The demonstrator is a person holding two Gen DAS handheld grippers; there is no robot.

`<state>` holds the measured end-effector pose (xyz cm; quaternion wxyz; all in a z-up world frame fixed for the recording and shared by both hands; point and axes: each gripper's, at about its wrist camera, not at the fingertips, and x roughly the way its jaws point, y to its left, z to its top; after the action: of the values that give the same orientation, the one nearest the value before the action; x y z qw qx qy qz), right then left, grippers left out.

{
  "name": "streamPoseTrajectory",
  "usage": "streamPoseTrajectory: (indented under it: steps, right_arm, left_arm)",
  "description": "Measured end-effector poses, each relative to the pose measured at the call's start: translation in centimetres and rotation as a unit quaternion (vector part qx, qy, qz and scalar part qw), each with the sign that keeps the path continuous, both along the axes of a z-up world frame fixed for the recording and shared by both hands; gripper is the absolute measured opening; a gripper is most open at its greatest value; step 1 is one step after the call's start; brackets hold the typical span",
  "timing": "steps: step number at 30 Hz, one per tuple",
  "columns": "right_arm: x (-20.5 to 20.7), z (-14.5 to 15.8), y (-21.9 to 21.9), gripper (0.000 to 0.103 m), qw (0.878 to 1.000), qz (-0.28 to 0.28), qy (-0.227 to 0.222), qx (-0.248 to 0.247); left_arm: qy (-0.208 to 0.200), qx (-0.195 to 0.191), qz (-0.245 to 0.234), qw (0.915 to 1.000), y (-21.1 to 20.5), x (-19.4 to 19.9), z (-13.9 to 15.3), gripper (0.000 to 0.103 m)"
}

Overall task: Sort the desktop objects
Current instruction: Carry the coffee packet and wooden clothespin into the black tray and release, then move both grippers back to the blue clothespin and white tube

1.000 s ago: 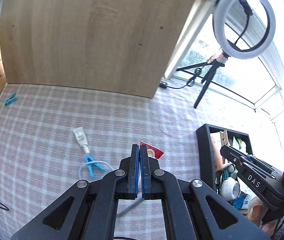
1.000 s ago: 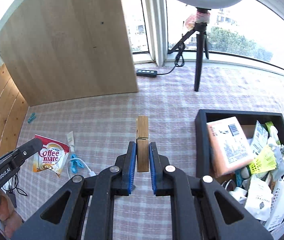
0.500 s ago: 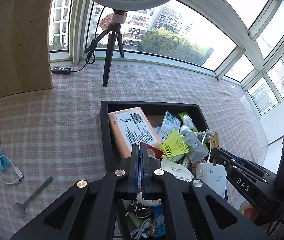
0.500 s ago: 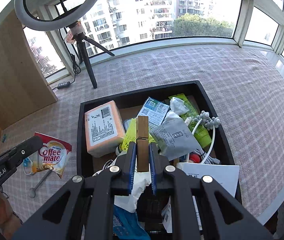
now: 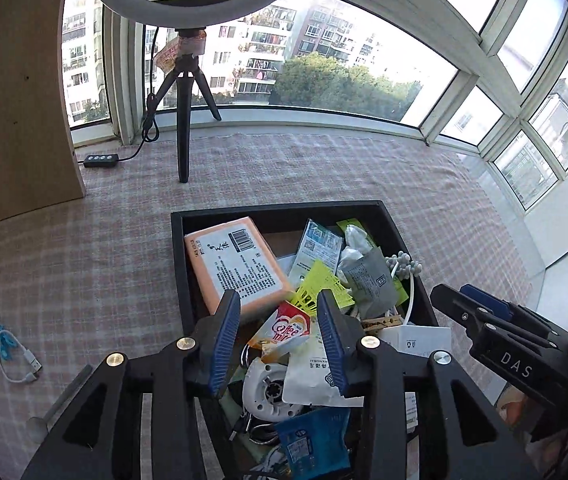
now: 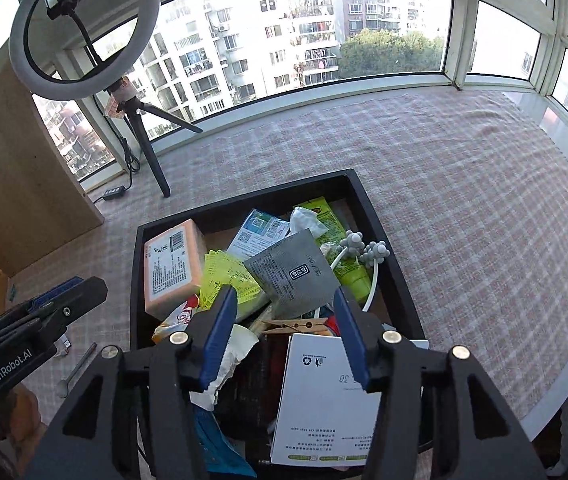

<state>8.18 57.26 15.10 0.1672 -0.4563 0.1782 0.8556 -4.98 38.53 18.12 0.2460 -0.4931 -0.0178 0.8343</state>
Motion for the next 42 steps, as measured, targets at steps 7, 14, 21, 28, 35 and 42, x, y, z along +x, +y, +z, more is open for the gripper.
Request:
streamPoseTrajectory:
  steps: [7, 14, 21, 28, 35, 42]
  right_arm:
    - [-1.6, -0.1, -3.5, 0.050, 0.999, 0.037, 0.004, -0.005]
    - [-4.9, 0.1, -9.8, 0.050, 0.996, 0.088, 0.006, -0.006]
    - [-8.8, -0.1, -18.3, 0.050, 0.989, 0.145, 0.002, -0.002]
    - [-12.4, -0.9, -26.6, 0.050, 0.982, 0.188, -0.006, -0.002]
    - [-16.4, -2.4, -34.2, 0.050, 0.973, 0.231, -0.025, 0.005]
    - [-20.6, -5.5, -40.3, 0.050, 0.957, 0.285, -0.056, -0.016]
  left_arm:
    - [0.001, -0.019, 0.039, 0.9990, -5.0, -0.8, -0.3, 0.037]
    - [-0.004, -0.032, 0.087, 0.9957, -13.1, -2.1, -1.2, 0.037]
    - [-0.002, -0.053, 0.136, 0.9894, -22.7, -3.6, -1.4, 0.037]
    - [-0.008, -0.071, 0.176, 0.9818, -32.9, -5.3, -1.9, 0.037]
    - [-0.029, -0.083, 0.193, 0.9772, -41.6, -8.0, -3.7, 0.039]
    - [-0.029, -0.147, 0.176, 0.9730, -48.6, -12.4, -6.5, 0.057]
